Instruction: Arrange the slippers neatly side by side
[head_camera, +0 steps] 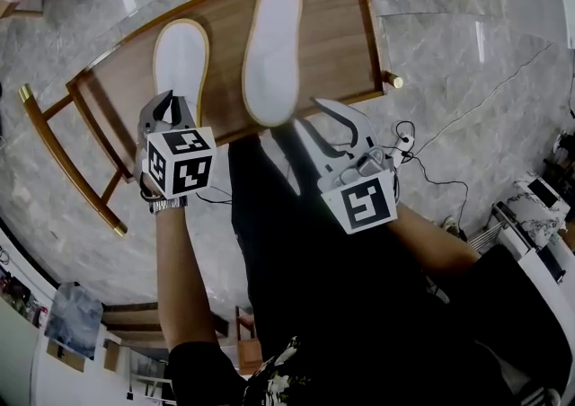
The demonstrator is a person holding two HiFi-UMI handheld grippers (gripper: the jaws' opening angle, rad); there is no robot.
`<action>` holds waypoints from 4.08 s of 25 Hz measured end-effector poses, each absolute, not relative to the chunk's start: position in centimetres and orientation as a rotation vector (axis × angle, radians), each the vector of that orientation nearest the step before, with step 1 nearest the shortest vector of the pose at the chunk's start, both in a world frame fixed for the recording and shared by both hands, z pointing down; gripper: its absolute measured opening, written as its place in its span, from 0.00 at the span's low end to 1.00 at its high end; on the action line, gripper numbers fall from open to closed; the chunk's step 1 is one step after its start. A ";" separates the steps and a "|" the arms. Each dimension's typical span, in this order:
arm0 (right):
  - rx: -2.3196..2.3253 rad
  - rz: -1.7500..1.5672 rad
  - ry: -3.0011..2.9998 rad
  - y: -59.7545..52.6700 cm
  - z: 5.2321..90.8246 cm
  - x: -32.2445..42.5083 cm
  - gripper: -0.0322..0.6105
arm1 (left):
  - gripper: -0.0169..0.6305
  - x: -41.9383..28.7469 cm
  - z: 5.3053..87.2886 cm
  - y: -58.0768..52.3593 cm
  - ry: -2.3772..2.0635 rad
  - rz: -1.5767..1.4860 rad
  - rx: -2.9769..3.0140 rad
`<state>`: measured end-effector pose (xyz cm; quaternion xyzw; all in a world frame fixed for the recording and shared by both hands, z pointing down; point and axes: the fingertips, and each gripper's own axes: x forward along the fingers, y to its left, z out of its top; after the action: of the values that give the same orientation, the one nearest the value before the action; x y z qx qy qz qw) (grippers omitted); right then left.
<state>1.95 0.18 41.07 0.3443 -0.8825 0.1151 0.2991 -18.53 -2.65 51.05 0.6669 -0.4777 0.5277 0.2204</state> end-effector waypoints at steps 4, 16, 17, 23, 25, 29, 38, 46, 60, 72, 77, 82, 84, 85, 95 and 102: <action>0.910 0.300 -2.353 0.3 41.0 1.7 0.22 | 0.04 -19.5 50.5 -2.7 -1.432 1.165 1.707; 0.895 0.293 -2.367 0.7 40.9 1.1 0.22 | 0.04 -22.8 49.7 -2.0 -1.601 0.738 1.444; 0.895 0.292 -2.365 0.7 40.9 1.2 0.22 | 0.04 -23.3 49.7 -1.9 -1.612 0.727 1.429; 0.895 0.296 -2.355 0.7 41.1 1.3 0.22 | 0.04 -24.2 50.3 -1.2 -1.612 0.744 1.418; 0.895 0.298 -2.357 0.7 41.1 1.1 0.22 | 0.04 -24.1 50.3 -1.3 -1.607 0.757 1.434; 0.893 0.304 -2.355 0.9 41.2 0.9 0.22 | 0.04 -23.5 50.5 -1.6 -1.590 0.784 1.476; 0.903 0.296 -2.353 0.7 41.2 0.6 0.22 | 0.07 -22.6 50.8 -1.6 -1.554 0.848 1.543; 0.872 0.287 -2.368 0.9 41.1 0.1 0.22 | 0.19 -22.1 50.8 -0.3 -1.513 0.865 1.558; 0.008 -0.272 -2.287 1.1 44.9 -3.2 0.19 | 0.14 -19.2 45.6 2.7 -1.572 0.817 1.702; -0.811 -0.656 -1.701 0.7 49.1 -1.9 0.41 | 0.12 -15.9 46.3 6.1 -1.427 0.619 1.696; -0.948 -0.762 -1.575 0.2 50.3 -2.6 0.42 | 0.13 -14.7 46.6 6.4 -1.364 0.533 1.675; -1.005 -0.779 -1.469 -0.2 51.7 -2.4 0.42 | 0.14 -15.3 46.4 6.1 -1.357 0.491 1.689; -1.025 -0.787 -1.427 -0.4 52.3 -1.9 0.42 | 0.14 -15.6 46.4 5.9 -1.350 0.476 1.695; -1.032 -0.787 -1.409 -0.4 52.4 -1.6 0.42 | 0.14 -15.6 46.5 5.8 -1.342 0.472 1.701; -0.992 -0.780 -1.383 -0.8 53.5 -0.6 0.39 | 0.14 -16.2 47.3 5.7 -1.288 0.510 1.751; -0.872 -0.761 -1.487 -0.6 52.7 -1.9 0.08 | 0.14 -16.7 47.0 5.8 -1.267 0.526 1.792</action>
<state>-1.95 -0.59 52.68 -0.3743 -0.6384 -0.3265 0.5880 -16.71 5.75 46.98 0.7175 -0.5073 0.2108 0.4283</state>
